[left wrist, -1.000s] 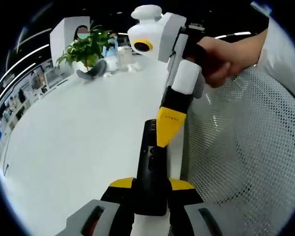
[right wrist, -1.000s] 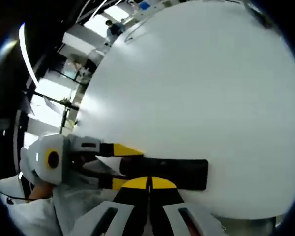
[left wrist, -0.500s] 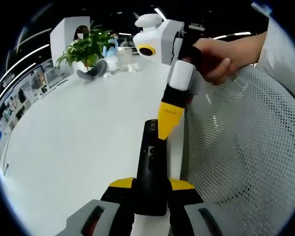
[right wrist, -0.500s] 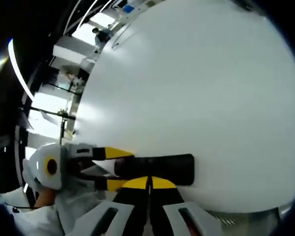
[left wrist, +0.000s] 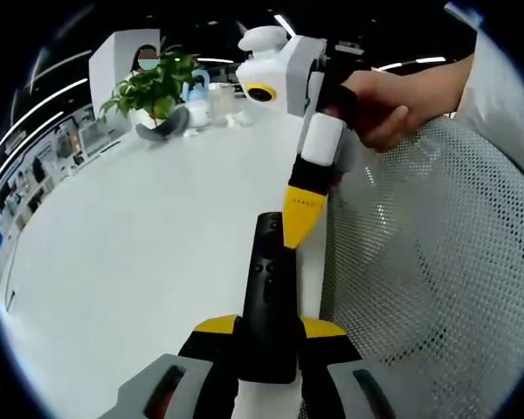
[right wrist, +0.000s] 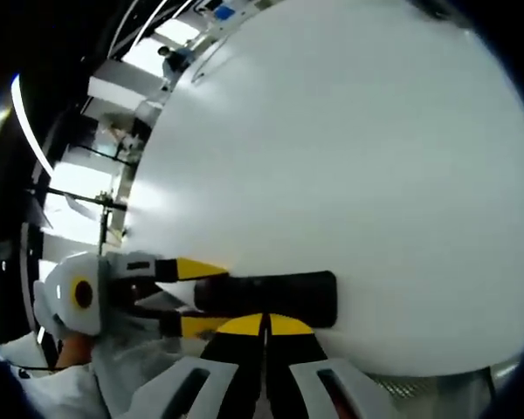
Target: Press the specified remote control buttons in sequence, fully releasing each button before pressing the next.
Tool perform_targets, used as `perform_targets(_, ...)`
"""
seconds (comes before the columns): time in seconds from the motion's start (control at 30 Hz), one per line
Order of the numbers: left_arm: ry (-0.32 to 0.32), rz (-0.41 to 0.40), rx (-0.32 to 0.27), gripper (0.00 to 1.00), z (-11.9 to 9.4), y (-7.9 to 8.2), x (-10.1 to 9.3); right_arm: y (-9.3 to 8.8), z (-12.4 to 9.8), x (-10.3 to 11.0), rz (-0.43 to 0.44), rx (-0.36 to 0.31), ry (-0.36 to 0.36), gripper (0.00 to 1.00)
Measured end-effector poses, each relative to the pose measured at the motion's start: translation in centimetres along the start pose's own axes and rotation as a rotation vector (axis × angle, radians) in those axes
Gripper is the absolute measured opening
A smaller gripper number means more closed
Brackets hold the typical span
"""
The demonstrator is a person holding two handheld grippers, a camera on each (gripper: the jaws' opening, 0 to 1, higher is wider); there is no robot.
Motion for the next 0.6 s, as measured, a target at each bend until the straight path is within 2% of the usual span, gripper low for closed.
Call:
perform_targets(0.3,-0.002,0.004,0.001,0.25,-0.01,0.02,-0.09,-0.12,0.1,-0.02,-0.053,0.003,-0.029,0.0)
perform_targets(0.6,-0.001,0.007,0.003,0.25,-0.04,0.0,-0.07,0.09,0.08,-0.07,-0.06,0.001,-0.033,0.0)
Point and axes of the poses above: the point that each gripper's makers call its tool centre point, and the gripper's own axes: z roughly forward along the fingers, x roughly to its left, y roughly out of its top, the point moved 1 cm from there along -z, roughly backward along the fingers, and after that the axes turned 4 degrees about -y, right-handed, at the moved point
